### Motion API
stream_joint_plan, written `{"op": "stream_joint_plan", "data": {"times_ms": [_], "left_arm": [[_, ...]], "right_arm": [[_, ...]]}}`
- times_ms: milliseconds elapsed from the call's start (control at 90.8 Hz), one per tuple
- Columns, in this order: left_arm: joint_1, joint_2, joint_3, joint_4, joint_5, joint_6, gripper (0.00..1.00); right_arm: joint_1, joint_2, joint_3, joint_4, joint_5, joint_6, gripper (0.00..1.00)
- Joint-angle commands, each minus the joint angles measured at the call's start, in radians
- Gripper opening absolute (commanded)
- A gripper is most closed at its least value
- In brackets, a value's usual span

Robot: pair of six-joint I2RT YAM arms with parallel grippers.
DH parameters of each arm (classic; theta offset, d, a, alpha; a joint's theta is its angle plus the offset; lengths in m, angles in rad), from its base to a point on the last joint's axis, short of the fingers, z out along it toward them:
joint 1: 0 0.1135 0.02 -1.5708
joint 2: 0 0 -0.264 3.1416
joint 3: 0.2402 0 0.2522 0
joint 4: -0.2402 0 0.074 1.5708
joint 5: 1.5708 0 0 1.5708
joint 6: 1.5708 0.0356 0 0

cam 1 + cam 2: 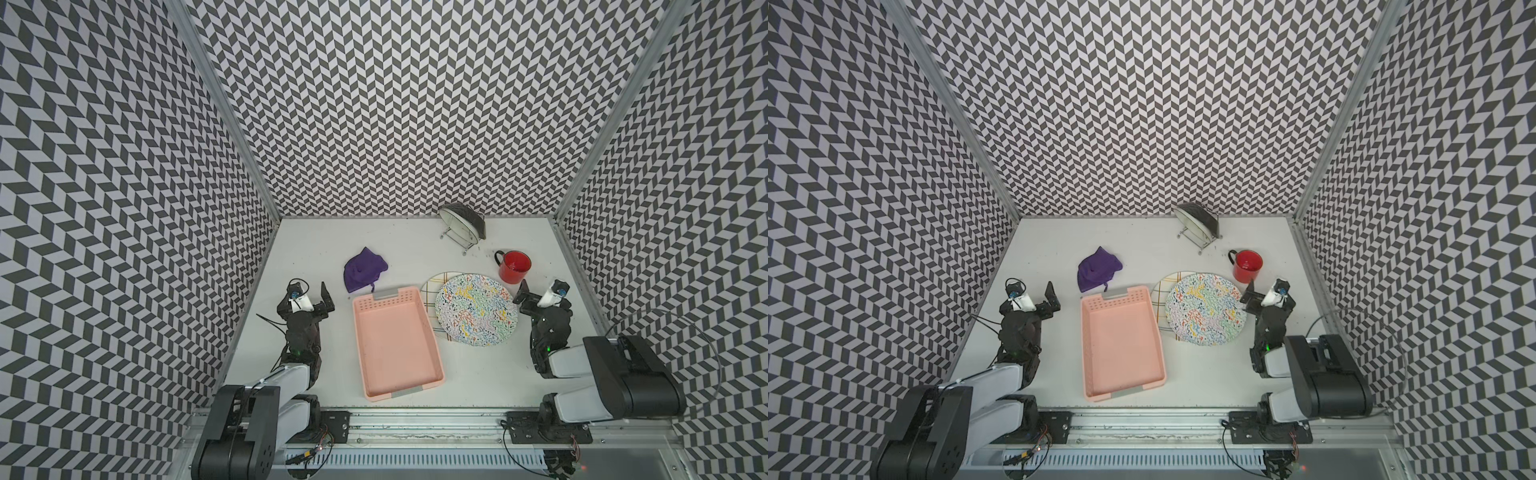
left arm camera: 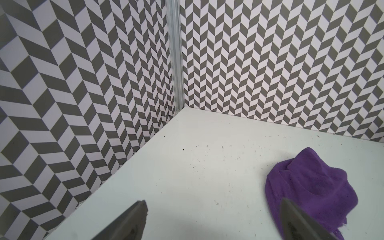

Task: Wipe the wet plate dry
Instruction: Reset both arms

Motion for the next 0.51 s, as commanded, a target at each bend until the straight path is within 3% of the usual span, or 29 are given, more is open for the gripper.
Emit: {"op": "stream_joint_plan", "data": {"times_ms": [0, 66, 187, 308, 496], "left_arm": [[0.033, 0.073, 0.021, 0.167, 0.104, -0.019, 1.0], [0.043, 0.108, 0.053, 0.155, 0.137, -0.023, 1.0], [0.059, 0.22, 0.106, 0.209, 0.192, 0.006, 1.0], [0.069, 0.373, 0.116, 0.349, 0.245, 0.028, 1.0], [0.05, 0.384, 0.117, 0.353, 0.215, 0.043, 1.0]], "right_arm": [[0.006, 0.027, -0.003, 0.197, -0.051, -0.06, 1.0], [0.005, -0.026, 0.082, -0.029, -0.028, -0.046, 1.0], [0.016, 0.044, 0.032, 0.196, -0.027, -0.071, 1.0], [0.016, 0.026, 0.044, 0.142, -0.01, -0.061, 1.0], [0.027, 0.036, 0.09, 0.077, -0.032, -0.086, 1.0]]}}
